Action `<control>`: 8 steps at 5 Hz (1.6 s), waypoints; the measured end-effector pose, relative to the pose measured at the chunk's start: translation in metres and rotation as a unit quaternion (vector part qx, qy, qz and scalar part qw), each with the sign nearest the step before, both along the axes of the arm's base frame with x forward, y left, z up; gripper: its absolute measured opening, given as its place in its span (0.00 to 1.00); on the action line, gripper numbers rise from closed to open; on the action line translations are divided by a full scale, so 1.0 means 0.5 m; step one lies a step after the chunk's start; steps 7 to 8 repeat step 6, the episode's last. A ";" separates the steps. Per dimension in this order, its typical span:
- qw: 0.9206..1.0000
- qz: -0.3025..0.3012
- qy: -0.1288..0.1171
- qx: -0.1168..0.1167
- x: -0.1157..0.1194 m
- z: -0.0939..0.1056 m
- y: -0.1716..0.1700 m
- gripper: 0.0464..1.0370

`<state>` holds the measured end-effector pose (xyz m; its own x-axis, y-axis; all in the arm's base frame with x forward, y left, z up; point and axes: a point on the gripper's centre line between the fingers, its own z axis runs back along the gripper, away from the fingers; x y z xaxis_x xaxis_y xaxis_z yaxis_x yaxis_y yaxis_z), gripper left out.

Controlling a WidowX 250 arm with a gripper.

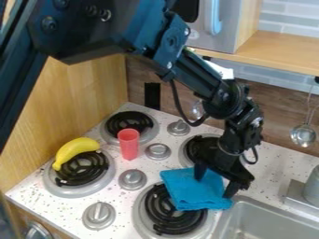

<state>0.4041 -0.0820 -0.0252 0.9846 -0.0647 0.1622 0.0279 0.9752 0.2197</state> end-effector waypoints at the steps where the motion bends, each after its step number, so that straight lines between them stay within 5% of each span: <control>1: 1.000 0.003 -0.018 -0.007 0.031 0.030 -0.005 0.96; 2: 1.000 0.008 -0.013 0.003 0.026 0.030 0.002 0.96; 5: 0.998 -0.001 -0.051 -0.028 -0.136 0.217 0.062 0.96; 6: 0.998 -0.047 -0.017 -0.045 -0.212 0.271 0.074 0.96; 8: 0.998 -0.047 -0.017 -0.045 -0.212 0.271 0.074 0.96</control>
